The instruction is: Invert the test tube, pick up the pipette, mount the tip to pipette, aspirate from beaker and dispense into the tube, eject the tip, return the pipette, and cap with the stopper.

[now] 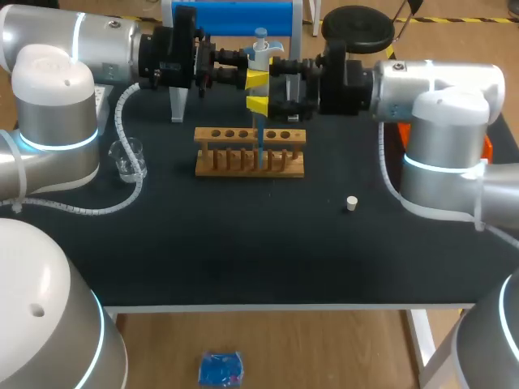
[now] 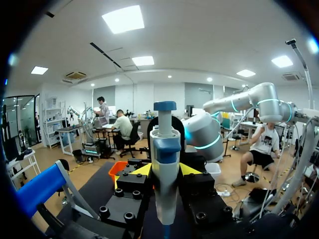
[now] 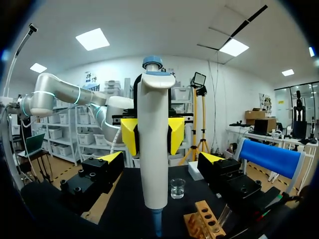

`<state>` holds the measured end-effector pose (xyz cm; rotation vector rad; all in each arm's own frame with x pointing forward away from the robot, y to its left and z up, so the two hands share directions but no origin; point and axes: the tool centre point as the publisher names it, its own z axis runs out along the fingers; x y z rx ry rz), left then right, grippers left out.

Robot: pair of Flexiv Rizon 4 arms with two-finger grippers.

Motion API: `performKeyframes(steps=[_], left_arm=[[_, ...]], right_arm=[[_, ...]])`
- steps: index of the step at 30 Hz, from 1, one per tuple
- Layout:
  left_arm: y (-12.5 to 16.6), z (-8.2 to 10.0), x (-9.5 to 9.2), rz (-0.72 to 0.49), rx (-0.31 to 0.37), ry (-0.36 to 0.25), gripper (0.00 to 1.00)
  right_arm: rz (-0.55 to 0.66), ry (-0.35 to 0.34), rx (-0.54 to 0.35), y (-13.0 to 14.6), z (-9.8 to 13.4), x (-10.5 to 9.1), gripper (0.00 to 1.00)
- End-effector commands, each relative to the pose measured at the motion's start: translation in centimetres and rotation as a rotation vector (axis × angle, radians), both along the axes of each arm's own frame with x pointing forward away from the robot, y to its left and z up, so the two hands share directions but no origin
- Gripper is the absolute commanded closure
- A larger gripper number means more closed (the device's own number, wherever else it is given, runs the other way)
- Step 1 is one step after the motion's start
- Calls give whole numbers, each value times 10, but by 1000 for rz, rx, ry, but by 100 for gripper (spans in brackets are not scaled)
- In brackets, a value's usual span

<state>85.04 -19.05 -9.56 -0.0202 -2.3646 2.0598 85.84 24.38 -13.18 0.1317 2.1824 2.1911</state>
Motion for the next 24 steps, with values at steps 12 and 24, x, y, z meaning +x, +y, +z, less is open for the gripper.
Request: performKeyframes(steps=[12,24], left_arm=[[-1,0,-1,3,0,0,100],[-1,0,-1,3,0,0,100]], right_arm=[[-13,3,3,6,0,0,60],[-16,9,5,7,-2,0,100]])
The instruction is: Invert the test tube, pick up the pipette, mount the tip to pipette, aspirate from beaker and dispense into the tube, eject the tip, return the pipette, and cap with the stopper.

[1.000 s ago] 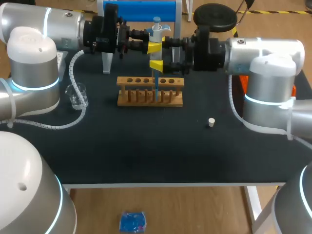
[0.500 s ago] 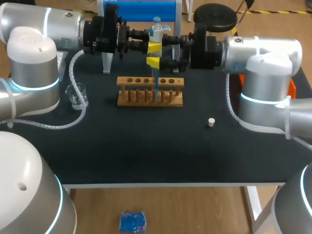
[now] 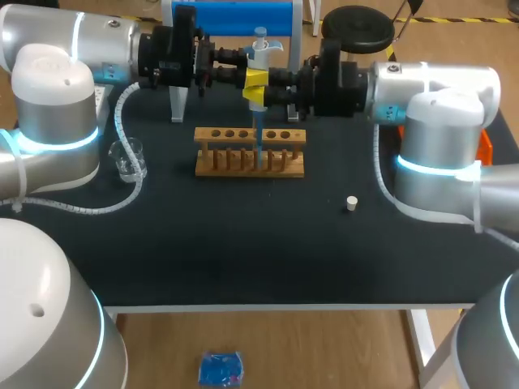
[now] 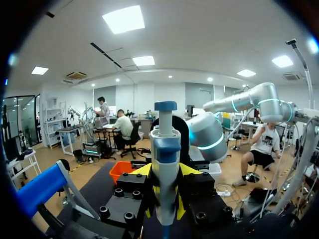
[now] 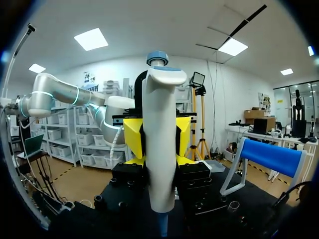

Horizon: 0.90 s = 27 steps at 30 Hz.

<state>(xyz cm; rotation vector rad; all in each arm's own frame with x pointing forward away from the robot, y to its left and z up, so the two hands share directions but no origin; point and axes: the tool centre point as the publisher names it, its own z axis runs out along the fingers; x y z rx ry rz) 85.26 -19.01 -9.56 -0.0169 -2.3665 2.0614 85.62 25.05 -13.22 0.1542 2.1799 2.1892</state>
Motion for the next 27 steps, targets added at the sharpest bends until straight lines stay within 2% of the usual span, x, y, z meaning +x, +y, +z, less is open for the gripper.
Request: performKeyframes(steps=[1,8,9,10,18,27], left_arm=[[-1,0,-3,0,0,0,100],[-1,0,-3,0,0,0,100],[-1,0,-3,0,0,0,84],[-1,0,-3,0,0,0,0],[-1,0,-3,0,0,0,0],[-1,0,-3,0,0,0,0]], right_arm=[[-4,0,5,0,-1,3,100],[-4,0,7,-2,-2,3,100],[-4,-1,8,-2,-2,3,100],[-4,-1,8,-2,-2,3,100],[2,-4,4,-6,-1,4,100],[77,0,-13,-22,-2,8,100]])
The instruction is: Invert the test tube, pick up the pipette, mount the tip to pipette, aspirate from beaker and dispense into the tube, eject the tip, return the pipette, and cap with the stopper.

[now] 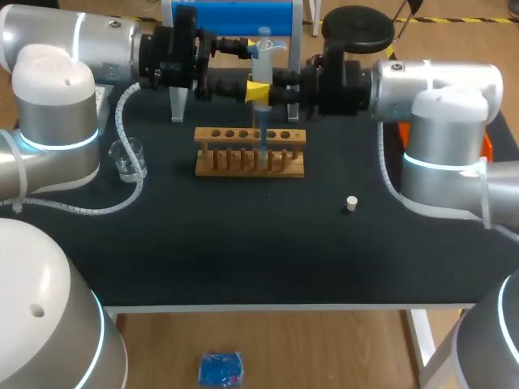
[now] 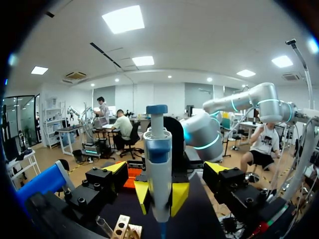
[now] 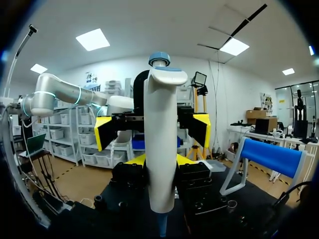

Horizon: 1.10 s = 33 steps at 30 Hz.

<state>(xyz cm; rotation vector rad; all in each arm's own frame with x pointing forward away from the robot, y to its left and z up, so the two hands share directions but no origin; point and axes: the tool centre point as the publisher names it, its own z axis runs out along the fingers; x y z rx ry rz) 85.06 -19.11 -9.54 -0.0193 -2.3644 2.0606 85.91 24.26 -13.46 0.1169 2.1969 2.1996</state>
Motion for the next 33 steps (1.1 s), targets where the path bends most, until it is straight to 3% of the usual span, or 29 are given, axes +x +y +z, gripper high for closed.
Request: performKeyframes(steps=[1,9,13,33], left_arm=[[0,0,-1,2,0,-1,0],[0,0,-1,2,0,-1,0],[0,0,-1,2,0,-1,0],[0,0,-1,2,0,-1,0]], right_arm=[[56,5,-13,-18,0,5,100],[154,15,-21,-50,-3,11,100],[148,5,-41,-70,-5,14,100],[217,-8,-20,-211,-5,51,100]])
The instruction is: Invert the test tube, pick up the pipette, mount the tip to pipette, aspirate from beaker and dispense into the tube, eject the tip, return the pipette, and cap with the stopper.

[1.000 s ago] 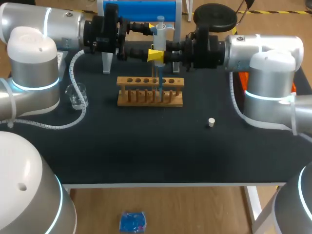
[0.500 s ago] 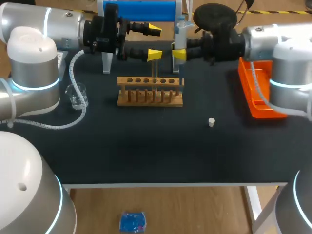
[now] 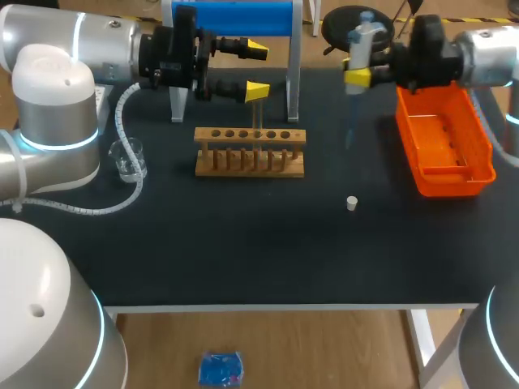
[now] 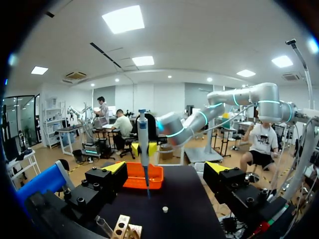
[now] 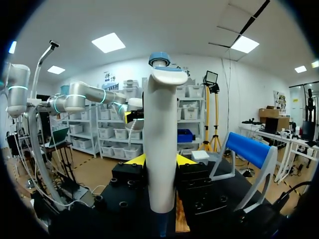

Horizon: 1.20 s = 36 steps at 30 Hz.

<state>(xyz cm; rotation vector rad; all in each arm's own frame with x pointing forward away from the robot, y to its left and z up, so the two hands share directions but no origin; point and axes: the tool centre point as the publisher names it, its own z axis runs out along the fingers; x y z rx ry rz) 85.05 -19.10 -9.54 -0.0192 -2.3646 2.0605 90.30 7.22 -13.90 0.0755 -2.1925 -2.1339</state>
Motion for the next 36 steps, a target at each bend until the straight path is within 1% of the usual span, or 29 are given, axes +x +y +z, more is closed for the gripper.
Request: performKeyframes(steps=[1,5,6,11,12,19,28,36], left_arm=[[0,0,-1,2,0,-1,0],[0,0,-1,2,0,-1,0],[0,0,-1,2,0,-1,0],[0,0,-1,2,0,-1,0],[0,0,-1,2,0,-1,0],[0,0,-1,2,0,-1,0],[0,0,-1,2,0,-1,0],[0,0,-1,2,0,-1,0]], right_arm=[[51,3,10,-47,0,9,100],[29,2,19,-72,1,15,100],[19,3,24,-75,1,16,100],[-6,-1,38,-107,3,18,100],[-17,-10,40,-111,3,18,100],[-52,-13,38,-146,3,22,100],[-93,-25,45,-174,-2,22,100],[-101,-33,48,-201,-9,30,100]])
